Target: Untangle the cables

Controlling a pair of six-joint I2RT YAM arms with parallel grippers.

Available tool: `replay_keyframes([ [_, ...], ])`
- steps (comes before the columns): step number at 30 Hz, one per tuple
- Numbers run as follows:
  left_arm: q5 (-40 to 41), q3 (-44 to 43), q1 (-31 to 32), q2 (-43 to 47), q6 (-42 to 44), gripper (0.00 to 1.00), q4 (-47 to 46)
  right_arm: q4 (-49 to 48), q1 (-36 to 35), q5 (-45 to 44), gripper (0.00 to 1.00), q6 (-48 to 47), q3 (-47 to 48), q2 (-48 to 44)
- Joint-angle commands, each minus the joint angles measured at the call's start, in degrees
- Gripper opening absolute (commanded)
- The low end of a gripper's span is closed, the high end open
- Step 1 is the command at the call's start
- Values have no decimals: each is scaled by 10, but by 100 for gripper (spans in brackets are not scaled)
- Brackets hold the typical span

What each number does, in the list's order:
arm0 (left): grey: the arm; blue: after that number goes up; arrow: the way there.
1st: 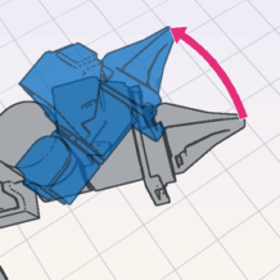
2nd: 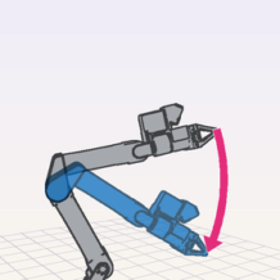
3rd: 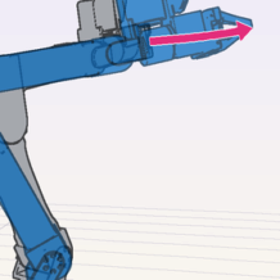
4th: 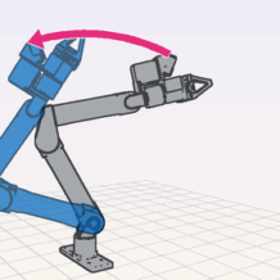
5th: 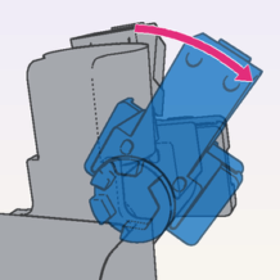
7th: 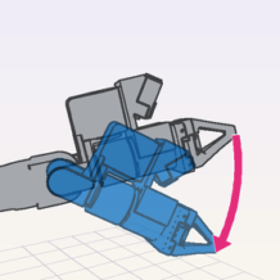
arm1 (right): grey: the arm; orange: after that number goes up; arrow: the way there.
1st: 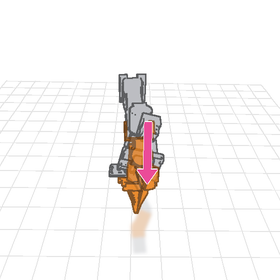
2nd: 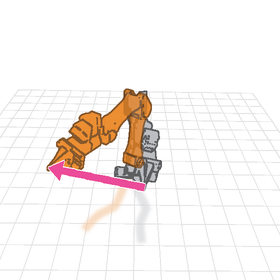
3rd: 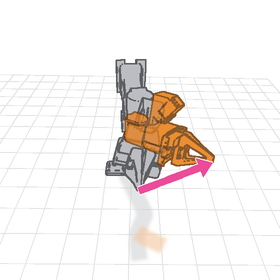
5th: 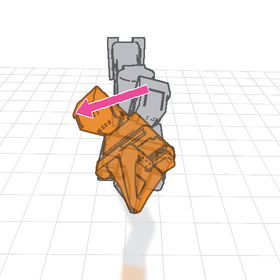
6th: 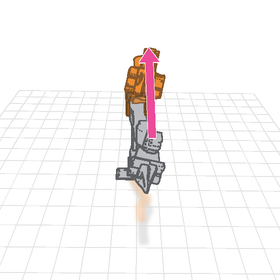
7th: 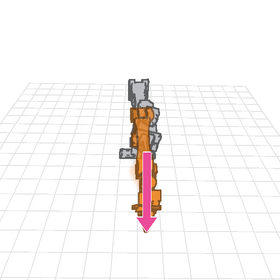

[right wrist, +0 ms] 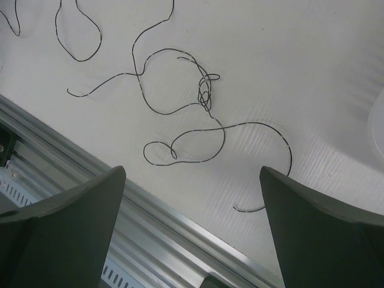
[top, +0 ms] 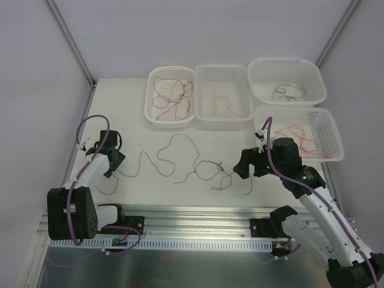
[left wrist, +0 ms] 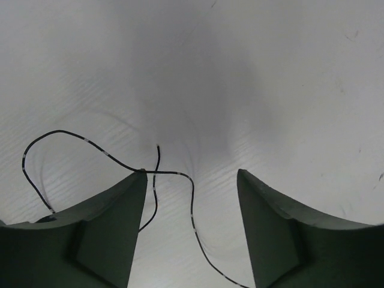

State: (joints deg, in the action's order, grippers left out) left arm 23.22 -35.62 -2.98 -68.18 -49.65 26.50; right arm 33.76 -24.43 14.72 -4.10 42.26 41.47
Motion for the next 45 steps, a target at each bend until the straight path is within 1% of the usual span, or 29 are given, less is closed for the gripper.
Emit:
replay_keyframes([
  [1, 17, -6, -11, -27, -9, 58, -23, -4, -3, 9, 100, -9, -5, -12],
  [2, 11, -9, -14, -37, -3, 50, -23, -4, -3, 8, 100, -9, -5, -12],
  [4, 6, -16, -13, -47, 3, 38, -24, -3, -4, 8, 100, -9, -6, -12],
  [5, -1, -17, -13, -53, 4, 35, -25, -4, -3, 8, 100, -8, -6, -13],
  [6, -4, -20, -13, -56, 10, 25, -27, -4, -3, 8, 100, -9, -6, -14],
  [8, -12, -23, -14, -67, 19, 17, -29, -3, -3, 7, 100, -9, -4, -12],
  [9, -19, -24, -13, -70, 21, 11, -28, -3, -3, 7, 100, -9, -4, -13],
  [12, -39, -27, -13, -80, 31, 0, -32, -1, -3, 7, 100, -8, -3, -16],
  [15, -69, -30, -13, -95, 48, 0, -43, 2, -4, 6, 100, -8, -4, -21],
  [16, -99, -30, -12, -107, 53, 0, -46, 2, -4, 4, 100, -7, -5, -24],
  [19, -151, -36, -6, -119, 63, 0, -51, 3, -4, 3, 100, -6, -7, -25],
  [22, -151, -41, 28, -105, 65, 0, -54, 3, -4, 1, 100, -6, -6, -26],
  [23, -163, -43, 53, -103, 65, 0, -55, 3, -3, 1, 99, -6, -6, -25],
  [25, -175, -58, 80, -103, 68, 0, -55, 4, -4, 0, 100, -5, -6, -23],
  [26, -186, -65, 119, -105, 74, 0, -55, 4, -4, -1, 99, -3, -5, -17],
  [28, -196, -90, 162, -116, 78, 0, -55, 5, -4, -3, 100, 5, -5, -10],
  [29, -205, -99, 198, -121, 76, 0, -56, 4, -4, -4, 100, 8, -5, -5],
  [32, -221, -133, 252, -149, 74, 0, -56, 12, -4, -6, 99, 30, -2, 26],
  [33, -228, -150, 284, -155, 74, 0, -55, 15, -4, -7, 100, 38, -3, 44],
  [38, -252, -197, 345, -203, 81, 0, -55, -6, -4, -5, 100, 116, -24, 79],
  [40, -258, -207, 368, -219, 84, 0, -56, -46, -4, 1, 97, 156, -38, 91],
  [43, -271, -227, 394, -244, 93, 0, -56, -103, -6, 3, 97, 199, -64, 112],
  [45, -281, -242, 410, -259, 99, 0, -55, -142, -10, -6, 97, 218, -75, 143],
])
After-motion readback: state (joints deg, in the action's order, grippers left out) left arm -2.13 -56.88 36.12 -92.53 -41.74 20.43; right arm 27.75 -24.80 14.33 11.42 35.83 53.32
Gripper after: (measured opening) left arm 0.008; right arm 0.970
